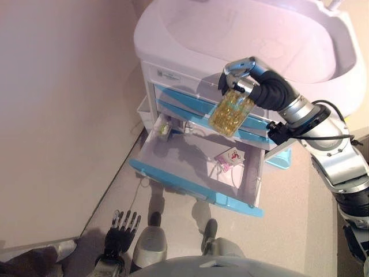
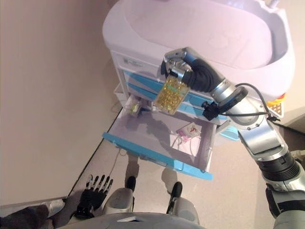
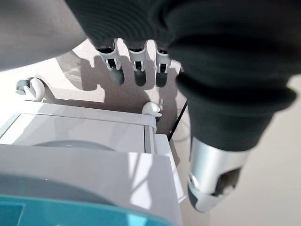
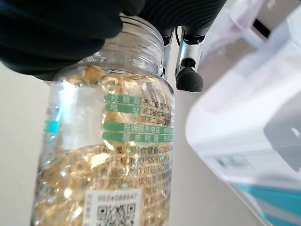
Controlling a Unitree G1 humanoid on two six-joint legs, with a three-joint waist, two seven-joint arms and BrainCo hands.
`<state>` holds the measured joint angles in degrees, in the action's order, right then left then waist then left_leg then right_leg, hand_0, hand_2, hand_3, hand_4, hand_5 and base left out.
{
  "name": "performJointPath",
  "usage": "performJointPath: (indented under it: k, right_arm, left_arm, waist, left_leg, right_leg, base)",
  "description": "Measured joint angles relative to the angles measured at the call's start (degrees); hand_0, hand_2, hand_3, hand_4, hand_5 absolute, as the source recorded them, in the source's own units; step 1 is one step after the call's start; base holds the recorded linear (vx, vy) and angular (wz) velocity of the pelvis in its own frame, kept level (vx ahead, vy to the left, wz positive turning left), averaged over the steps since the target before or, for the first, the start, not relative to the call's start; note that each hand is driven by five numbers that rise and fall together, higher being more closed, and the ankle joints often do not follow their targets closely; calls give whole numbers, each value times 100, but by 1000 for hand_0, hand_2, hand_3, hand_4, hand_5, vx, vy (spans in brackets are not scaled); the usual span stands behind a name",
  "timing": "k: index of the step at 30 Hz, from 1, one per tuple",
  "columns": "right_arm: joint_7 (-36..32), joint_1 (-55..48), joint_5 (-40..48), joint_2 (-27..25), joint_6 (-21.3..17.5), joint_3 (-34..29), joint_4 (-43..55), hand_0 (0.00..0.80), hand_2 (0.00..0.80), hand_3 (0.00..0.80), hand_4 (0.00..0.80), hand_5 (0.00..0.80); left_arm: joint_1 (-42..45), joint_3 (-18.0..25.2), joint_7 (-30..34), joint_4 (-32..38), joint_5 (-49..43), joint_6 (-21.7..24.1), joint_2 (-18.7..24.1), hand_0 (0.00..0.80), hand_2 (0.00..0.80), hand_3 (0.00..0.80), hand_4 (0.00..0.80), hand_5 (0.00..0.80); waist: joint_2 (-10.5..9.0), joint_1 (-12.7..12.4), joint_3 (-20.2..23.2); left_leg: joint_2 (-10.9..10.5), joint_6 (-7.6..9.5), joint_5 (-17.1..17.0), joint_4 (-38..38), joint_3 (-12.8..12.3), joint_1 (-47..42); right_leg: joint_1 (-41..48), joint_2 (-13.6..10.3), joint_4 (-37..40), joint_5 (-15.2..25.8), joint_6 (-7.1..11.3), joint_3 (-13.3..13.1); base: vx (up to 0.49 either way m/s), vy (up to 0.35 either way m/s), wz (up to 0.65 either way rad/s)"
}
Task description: Open the drawer and pick up the medicine
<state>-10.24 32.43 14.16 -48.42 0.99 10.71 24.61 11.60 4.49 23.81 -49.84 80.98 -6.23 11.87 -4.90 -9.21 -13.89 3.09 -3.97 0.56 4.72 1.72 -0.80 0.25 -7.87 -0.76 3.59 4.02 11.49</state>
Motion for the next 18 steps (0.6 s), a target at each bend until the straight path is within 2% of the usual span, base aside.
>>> performJointPath:
  k: [8,16,18]
  right_arm:
    - [538,1169,1002,-46,753,50,-1626,800,800,800,800,800]
    - [1230,1952,1166,-143,1034,163,-3402,800,800,800,800,800]
    - [1302,2145,1123,-323,1142,313,-3860,800,800,800,800,800]
  left_arm:
    - [110,150,-184,-170,-208,-179,19,0,0,0,0,0]
    - [153,264,-361,-175,-326,-392,116,0,0,0,0,0]
    - [157,266,-406,-177,-407,-464,173,0,0,0,0,0]
  waist:
    - [-47,-89,228]
    - [-46,-263,282]
    - [-41,-301,285]
  left_leg:
    - [2,-5,-14,-122,24,-202]
    - [-10,-8,-23,-219,148,-439]
    - [-15,-9,-23,-226,172,-480]
  right_leg:
    - [218,9,119,0,2,33]
    - [543,12,272,-10,20,173]
    - [612,14,295,-13,23,191]
  base:
    - [98,8,2]
    - [91,20,8]
    - [78,12,3]
